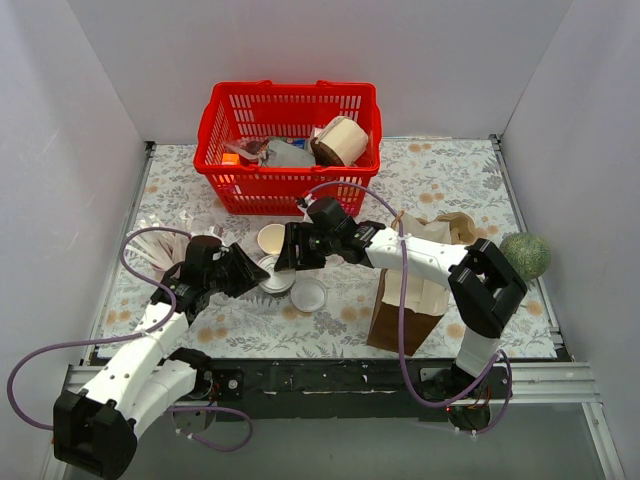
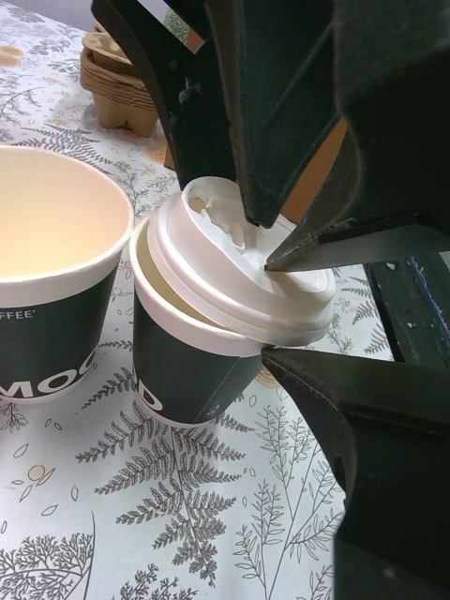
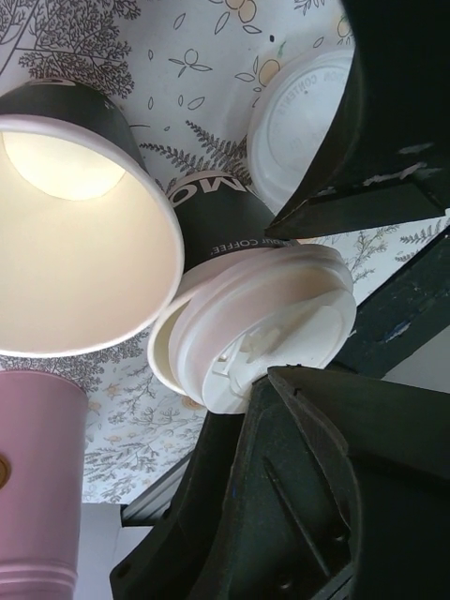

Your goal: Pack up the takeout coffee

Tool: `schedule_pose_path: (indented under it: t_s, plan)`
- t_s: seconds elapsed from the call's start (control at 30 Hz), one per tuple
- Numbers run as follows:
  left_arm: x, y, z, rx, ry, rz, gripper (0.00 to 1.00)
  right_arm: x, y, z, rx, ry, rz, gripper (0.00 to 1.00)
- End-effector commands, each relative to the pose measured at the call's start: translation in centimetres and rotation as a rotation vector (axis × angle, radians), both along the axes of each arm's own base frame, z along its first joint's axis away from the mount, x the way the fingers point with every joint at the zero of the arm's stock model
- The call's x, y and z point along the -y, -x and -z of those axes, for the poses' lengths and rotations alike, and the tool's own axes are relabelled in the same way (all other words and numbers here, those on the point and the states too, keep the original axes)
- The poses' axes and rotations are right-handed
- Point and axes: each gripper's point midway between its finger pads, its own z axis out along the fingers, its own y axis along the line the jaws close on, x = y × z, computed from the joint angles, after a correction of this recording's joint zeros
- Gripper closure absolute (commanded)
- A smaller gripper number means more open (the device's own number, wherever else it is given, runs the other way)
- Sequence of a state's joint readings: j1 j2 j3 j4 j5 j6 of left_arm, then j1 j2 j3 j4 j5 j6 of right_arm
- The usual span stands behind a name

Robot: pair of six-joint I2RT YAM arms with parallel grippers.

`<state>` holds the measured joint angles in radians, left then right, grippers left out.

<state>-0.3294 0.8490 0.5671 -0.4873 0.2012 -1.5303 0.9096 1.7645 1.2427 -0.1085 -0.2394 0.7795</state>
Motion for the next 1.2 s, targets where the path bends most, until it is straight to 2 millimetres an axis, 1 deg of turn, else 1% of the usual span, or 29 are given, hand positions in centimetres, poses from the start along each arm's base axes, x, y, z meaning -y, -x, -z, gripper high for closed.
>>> schedule_pose_path:
  t_s: [0.0,0.03,0.07,0.1,0.13,0.17,0.23,0.27,0.3,0.33,0.4,0.53,0.63,0.67,0.7,0.77,0.8,0.83,0.9,1.0,1.03,1.17]
  plan:
    - [-0.6,-0.4,-0.7,0.006,0.006,-0.068,0.62,-0.1,0.5,-2.8,0.030,-0.076,-0.038,0.36]
    - [-0.7,-0.4,-0.7,0.004,0.012,-0.077,0.62,-0.1,0.4,-2.8,0.038,-0.074,-0.038,0.36]
    - [-0.7,-0.4,-0.8,0.001,0.016,-0.085,0.57,0.0,0.3,-2.9,0.046,-0.071,-0.035,0.39]
    - [-0.7,-0.4,-0.8,-0.007,0.025,-0.098,0.55,0.1,0.2,-2.9,0.049,-0.062,-0.029,0.40]
    - [-0.7,-0.4,-0.6,-0.014,0.024,-0.101,0.52,0.4,-0.1,-2.8,0.062,-0.036,-0.019,0.40]
    - [-0.7,-0.5,-0.7,-0.015,0.026,-0.106,0.45,0.5,-0.3,-2.7,0.067,-0.026,-0.014,0.41]
    - [-0.9,-0.4,-0.1,-0.032,0.012,-0.111,0.41,0.7,-0.6,-2.5,0.078,-0.008,-0.004,0.41]
    - [-1.0,-0.4,0.0,-0.037,0.005,-0.113,0.36,0.6,-0.6,-2.5,0.084,-0.009,-0.012,0.42]
    - [-1.0,-0.4,0.1,-0.043,0.000,-0.115,0.34,0.5,-0.6,-2.4,0.079,-0.008,-0.016,0.42]
    - [-1.2,-0.3,0.4,-0.057,-0.016,-0.119,0.33,0.3,-0.6,-2.2,0.073,-0.007,-0.024,0.43]
    - [-1.3,-0.4,0.5,-0.062,-0.025,-0.119,0.30,0.1,-0.5,-2.0,0.066,-0.003,-0.034,0.44]
    - [-1.7,-0.9,0.5,-0.047,-0.048,-0.136,0.28,0.0,-1.0,-1.7,0.074,0.012,-0.028,0.45]
    - [-1.3,-1.1,0.2,-0.022,-0.023,-0.122,0.27,-0.2,-1.2,-2.1,0.092,0.002,-0.034,0.45]
    - [-1.0,-1.2,0.0,-0.014,-0.013,-0.110,0.27,-0.3,-1.2,-2.1,0.097,0.000,-0.035,0.46]
    - [-0.7,-1.5,-0.6,0.017,0.004,-0.101,0.27,-0.4,-1.3,-2.4,0.110,-0.005,-0.043,0.46]
    - [-0.3,-1.7,-1.1,0.044,0.026,-0.084,0.26,-0.5,-1.5,-2.2,0.117,0.001,-0.050,0.48]
    - [0.0,-2.0,-1.8,0.077,0.044,-0.070,0.25,-0.7,-1.6,-2.4,0.122,0.001,-0.054,0.48]
    - [0.0,-2.1,-1.8,0.085,0.046,-0.071,0.24,-0.7,-1.7,-1.8,0.123,0.014,-0.060,0.48]
    - [0.1,-2.5,-2.1,0.112,0.039,-0.060,0.22,-0.8,-1.9,-1.6,0.125,0.022,-0.064,0.48]
    - [0.0,-3.0,-2.0,0.122,0.021,-0.056,0.21,-0.8,-2.2,-1.0,0.128,0.048,-0.063,0.50]
    - [0.1,-3.1,-1.6,0.113,0.010,-0.048,0.21,-0.9,-2.2,-1.0,0.129,0.044,-0.065,0.50]
    - [0.1,-3.5,-1.5,0.118,-0.014,-0.031,0.23,-0.9,-2.5,-0.9,0.133,0.058,-0.049,0.51]
